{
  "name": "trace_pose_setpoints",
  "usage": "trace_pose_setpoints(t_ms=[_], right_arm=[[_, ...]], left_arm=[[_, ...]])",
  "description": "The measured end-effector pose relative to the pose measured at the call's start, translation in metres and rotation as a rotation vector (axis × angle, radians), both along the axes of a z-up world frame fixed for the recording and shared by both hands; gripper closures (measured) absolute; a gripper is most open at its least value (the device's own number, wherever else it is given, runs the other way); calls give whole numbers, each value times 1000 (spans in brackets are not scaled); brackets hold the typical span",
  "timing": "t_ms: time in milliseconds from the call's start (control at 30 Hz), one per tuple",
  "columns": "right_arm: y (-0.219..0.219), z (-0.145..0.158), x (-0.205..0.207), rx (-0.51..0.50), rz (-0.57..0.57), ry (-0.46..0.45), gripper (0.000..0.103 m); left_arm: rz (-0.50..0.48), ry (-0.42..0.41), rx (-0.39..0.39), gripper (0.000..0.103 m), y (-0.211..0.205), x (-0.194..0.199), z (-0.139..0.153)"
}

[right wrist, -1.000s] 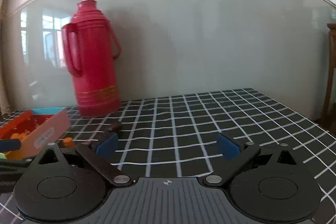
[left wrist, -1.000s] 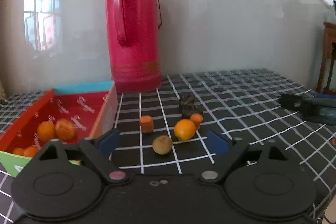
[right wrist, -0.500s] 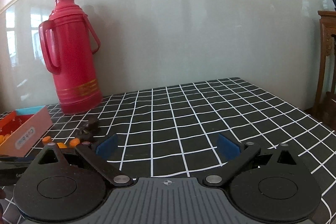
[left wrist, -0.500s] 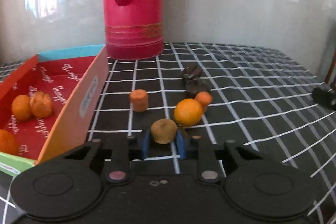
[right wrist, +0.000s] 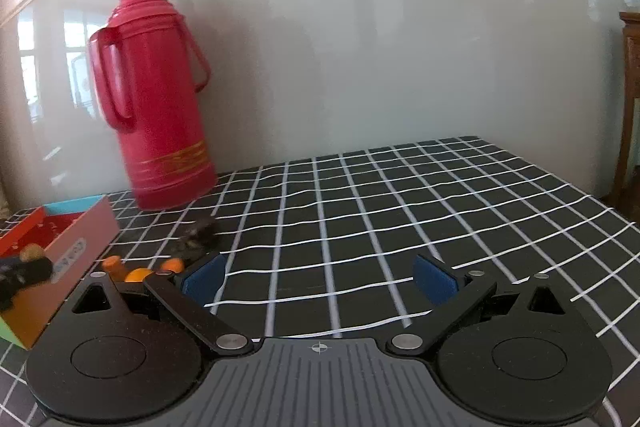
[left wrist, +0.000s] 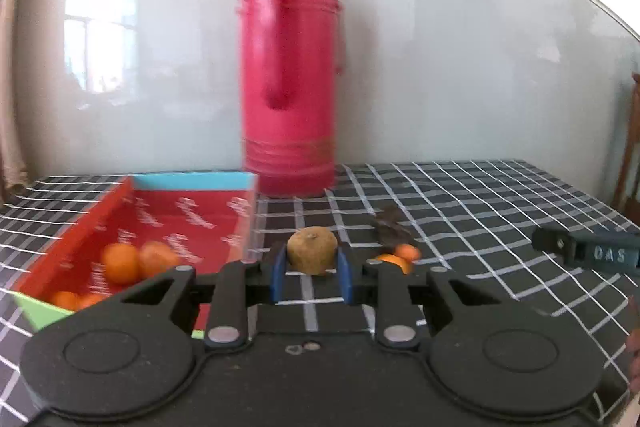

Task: Organize fruits
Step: 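Carry the kiwi in the left gripper into the box and release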

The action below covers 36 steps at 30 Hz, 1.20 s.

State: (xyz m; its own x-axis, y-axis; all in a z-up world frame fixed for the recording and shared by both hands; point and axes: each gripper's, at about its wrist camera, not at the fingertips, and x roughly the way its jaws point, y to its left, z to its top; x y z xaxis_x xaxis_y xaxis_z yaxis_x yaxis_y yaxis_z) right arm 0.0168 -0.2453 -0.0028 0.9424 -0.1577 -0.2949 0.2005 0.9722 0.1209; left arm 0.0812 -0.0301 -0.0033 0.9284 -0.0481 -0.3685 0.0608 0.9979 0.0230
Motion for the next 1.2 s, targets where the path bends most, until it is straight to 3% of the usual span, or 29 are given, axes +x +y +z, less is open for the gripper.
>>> trace_pose_setpoints(t_ms=[333,500,533,567,633,667,1200], right_arm=[[40,-3,16,-40,70,19,4],[55,-5,21,-57,96,23,4],[57,-5,22,-60,102,24,4],[60,-5,24,-63,104,25,4],[64,-5,25,-67,111,23,4],[64,-5,26,-69,114,23,4],[91,-2,39,-127,185,-5,4]], left_arm=[[122,21,-19,85,64,-3,4],[133,89,-32,82,78,6,-5],[125,89,-28,73,79,6,-6],[131,84,-22,46,78,5,-5],[156,30,-7,16,77,-3,-3],[162,11,3,20,76,-7,-1],[207,-4,6,16,94,-12,1]])
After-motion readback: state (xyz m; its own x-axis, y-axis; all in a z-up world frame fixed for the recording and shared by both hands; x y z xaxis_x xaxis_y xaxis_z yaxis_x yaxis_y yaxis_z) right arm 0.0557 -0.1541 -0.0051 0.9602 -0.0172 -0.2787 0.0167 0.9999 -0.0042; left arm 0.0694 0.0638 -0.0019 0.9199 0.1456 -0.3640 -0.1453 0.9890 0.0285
